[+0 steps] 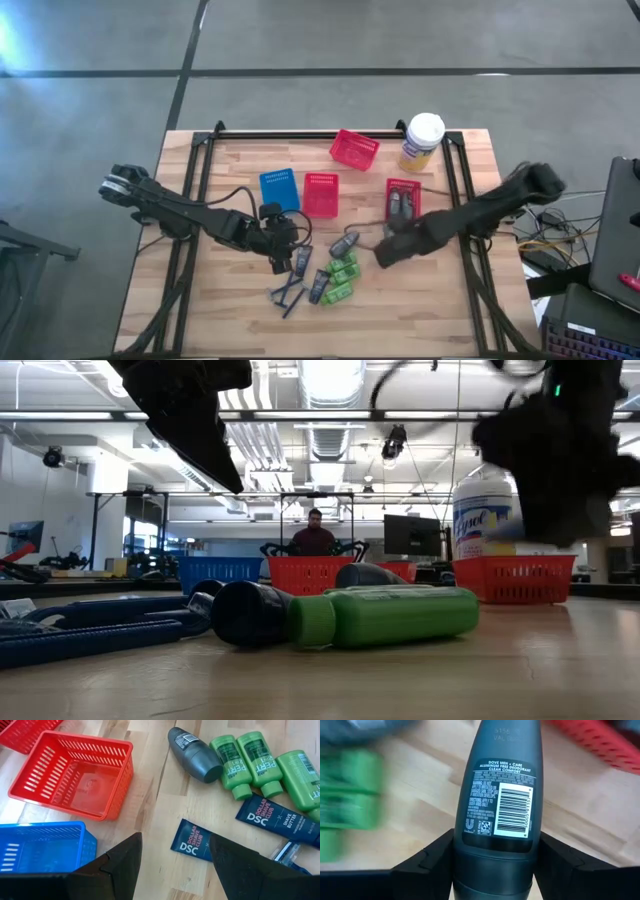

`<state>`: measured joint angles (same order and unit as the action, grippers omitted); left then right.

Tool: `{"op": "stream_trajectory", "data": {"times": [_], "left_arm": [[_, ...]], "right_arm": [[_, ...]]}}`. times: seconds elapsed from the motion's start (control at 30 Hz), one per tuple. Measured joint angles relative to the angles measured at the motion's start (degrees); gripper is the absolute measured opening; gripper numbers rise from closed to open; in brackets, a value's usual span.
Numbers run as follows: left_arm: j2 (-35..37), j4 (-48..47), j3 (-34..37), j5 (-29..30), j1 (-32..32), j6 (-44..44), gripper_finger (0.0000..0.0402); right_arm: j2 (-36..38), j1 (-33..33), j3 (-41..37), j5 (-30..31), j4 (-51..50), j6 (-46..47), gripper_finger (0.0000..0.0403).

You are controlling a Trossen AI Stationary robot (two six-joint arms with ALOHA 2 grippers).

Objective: Pick & Place Travel size toiletries
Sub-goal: Put the deodorant into the right red bin, then move the red bin from the top to the middle of the red bins

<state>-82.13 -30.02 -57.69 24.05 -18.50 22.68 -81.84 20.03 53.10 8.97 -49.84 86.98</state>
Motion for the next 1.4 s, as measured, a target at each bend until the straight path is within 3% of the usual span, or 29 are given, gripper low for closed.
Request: {"op": "stream_trajectory", "data": {"times": [0.13,0.23,0.33,0.47,0.57,0.7,0.83,1.0,1.17,1.27,1.4], "left_arm": [[0.00,0.08,0.00,0.00,0.00,0.02,0.0236],[0.00,0.55,0.00,0.04,0.01,0.02,0.0236],[0.00,1.86,0.00,0.60,0.21,-1.13,0.0236],[0.00,3.60,-0.05,-0.02,1.82,-1.59,0.0236],[-0.02,3.69,-0.64,-3.56,3.89,0.07,0.0236],[-0.02,4.43,-1.48,-5.65,6.32,0.54,0.0236],[0.11,6.64,-3.84,-8.69,11.53,-4.85,0.0236],[-1.17,8.62,-8.23,-17.80,23.29,-17.98,0.0230],[-8.18,9.99,-16.11,-23.64,34.24,-32.62,0.0209],[-13.46,4.43,-22.75,-28.35,38.52,-34.73,0.0185],[-16.19,-6.70,-29.97,-32.41,39.86,-36.05,0.0153]], "right_arm": [[10.49,-0.53,0.13,6.93,-2.20,7.93,0.0203],[14.95,-4.79,-0.27,10.39,-7.66,10.78,0.0203],[16.93,-12.36,-2.72,8.85,-7.54,7.40,0.0203],[16.70,-21.04,-7.63,2.35,-1.39,-1.30,0.0206],[16.32,-23.73,-10.11,1.78,-1.80,-2.37,0.0252],[17.83,-23.99,-10.49,1.72,-1.75,-3.37,0.0321],[19.92,-23.65,-9.35,1.99,-1.77,-5.74,0.0362],[22.13,-22.59,-7.06,3.75,-1.86,-9.97,0.0372],[22.93,-21.88,-5.72,5.07,-2.05,-10.31,0.0373],[22.10,-21.75,-5.48,5.16,1.24,-13.64,0.0373],[18.10,-21.49,-3.45,5.45,6.11,-25.75,0.0369]]}}
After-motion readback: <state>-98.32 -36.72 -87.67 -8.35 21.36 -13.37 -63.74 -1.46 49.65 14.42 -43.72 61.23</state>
